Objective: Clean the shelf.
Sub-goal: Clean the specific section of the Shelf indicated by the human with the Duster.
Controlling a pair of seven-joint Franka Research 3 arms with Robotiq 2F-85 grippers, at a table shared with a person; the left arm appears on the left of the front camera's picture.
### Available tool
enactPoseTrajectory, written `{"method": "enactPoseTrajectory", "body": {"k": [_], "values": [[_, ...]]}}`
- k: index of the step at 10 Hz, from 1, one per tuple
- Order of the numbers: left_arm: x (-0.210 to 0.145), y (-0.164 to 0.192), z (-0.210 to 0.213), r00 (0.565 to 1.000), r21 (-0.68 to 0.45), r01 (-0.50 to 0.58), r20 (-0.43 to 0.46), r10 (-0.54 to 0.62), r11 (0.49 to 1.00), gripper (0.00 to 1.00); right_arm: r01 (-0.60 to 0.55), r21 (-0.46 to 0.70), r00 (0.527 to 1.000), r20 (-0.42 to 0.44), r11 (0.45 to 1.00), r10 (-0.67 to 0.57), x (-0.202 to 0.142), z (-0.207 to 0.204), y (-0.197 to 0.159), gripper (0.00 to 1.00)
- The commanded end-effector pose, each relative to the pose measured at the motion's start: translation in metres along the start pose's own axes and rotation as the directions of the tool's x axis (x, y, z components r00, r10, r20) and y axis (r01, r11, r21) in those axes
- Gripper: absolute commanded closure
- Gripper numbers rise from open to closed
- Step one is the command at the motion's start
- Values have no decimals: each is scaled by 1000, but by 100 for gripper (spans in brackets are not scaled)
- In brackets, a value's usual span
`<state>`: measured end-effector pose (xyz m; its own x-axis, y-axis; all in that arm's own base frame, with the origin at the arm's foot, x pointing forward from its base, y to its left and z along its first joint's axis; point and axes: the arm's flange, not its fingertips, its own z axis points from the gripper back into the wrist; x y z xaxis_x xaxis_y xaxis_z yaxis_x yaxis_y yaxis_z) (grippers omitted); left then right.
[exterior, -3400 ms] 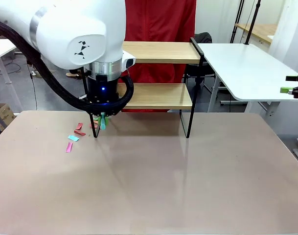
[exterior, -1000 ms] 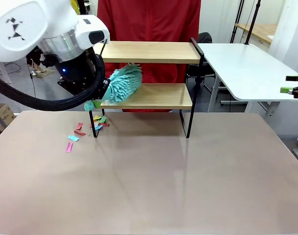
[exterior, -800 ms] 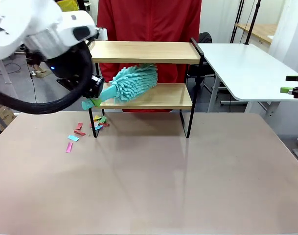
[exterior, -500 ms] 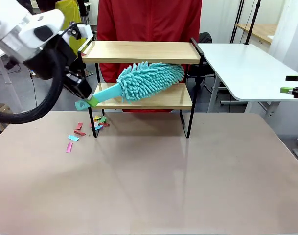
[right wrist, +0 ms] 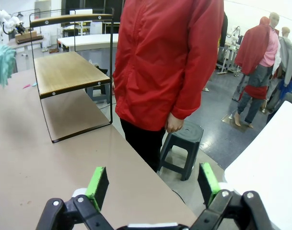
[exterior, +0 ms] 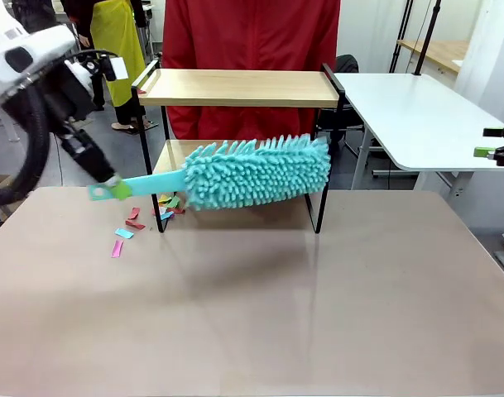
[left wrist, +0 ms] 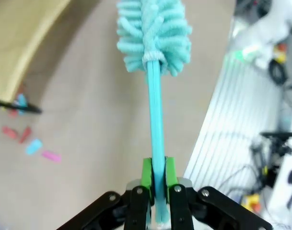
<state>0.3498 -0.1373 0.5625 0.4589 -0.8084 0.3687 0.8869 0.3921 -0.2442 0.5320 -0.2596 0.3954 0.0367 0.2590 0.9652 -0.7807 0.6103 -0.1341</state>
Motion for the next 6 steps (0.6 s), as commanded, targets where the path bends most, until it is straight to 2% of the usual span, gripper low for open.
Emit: {"method": "enactPoseTrajectory", "body": {"k": [1, 3, 4, 5, 6], "values": [[3, -2, 30, 979, 62, 119, -176, -107, 991, 87, 13, -3, 1000, -19, 1000, -13, 6, -1, 0, 0], [3, 0, 50, 915, 78, 166, -384, -124, 983, 87, 13, -3, 1000, -19, 1000, -13, 6, -1, 0, 0], [0, 1, 59, 841, 89, 235, -518, -156, 968, 87, 13, -3, 1000, -19, 1000, -13, 6, -1, 0, 0], [0, 0, 71, 812, 100, 243, -565, -146, 965, 87, 13, -3, 1000, -19, 1000, -13, 6, -1, 0, 0], [0, -5, 84, 755, 92, 311, -629, -187, 946, 87, 13, -3, 1000, -19, 1000, -13, 6, -1, 0, 0]]}}
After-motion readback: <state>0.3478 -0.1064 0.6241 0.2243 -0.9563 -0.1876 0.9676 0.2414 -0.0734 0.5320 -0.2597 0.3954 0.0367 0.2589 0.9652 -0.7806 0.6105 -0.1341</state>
